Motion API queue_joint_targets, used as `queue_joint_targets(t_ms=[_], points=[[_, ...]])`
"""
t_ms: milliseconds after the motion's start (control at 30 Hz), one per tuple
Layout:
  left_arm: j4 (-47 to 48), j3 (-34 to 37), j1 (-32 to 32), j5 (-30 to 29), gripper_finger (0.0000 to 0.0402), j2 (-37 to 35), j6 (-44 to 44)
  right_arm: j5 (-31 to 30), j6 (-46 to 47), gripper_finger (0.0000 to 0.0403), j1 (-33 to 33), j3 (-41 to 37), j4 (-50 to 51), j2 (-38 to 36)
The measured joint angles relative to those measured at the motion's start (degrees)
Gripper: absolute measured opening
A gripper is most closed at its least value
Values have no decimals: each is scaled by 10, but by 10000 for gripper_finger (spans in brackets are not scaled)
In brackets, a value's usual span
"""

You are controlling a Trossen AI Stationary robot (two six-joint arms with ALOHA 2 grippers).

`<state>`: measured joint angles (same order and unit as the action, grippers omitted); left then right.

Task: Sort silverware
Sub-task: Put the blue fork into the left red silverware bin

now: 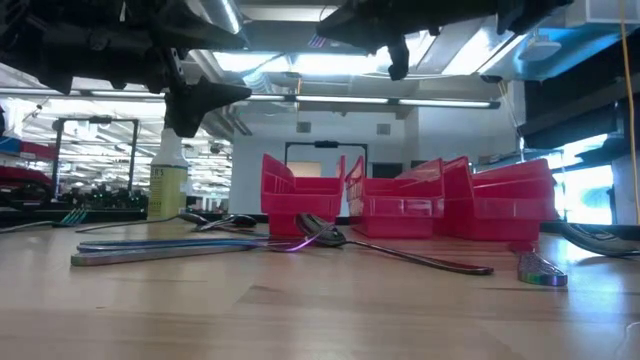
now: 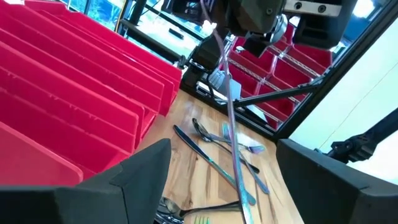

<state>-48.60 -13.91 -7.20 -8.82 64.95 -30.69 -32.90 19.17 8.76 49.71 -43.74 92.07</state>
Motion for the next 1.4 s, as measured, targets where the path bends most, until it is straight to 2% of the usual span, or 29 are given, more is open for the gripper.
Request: queue_joint_targets(t_ms=[367,533,833,1267,1400], points=[[-1,0,0,-4,280,0,7,-4,-69,0,-3,0,-49,0],[-6,0,0,-4,280,0,9,22,-74,0,-18,0,-58,0],[-5,0,1,-4,280,0,11,107,-91,0,-46,0,-59,0],[-5,0,-3,-4,279,0,12,105,-106,0,-52,0,-67,0],[-5,0,-3,-4,255,0,21,110,-107,0,-56,8,-102,20]])
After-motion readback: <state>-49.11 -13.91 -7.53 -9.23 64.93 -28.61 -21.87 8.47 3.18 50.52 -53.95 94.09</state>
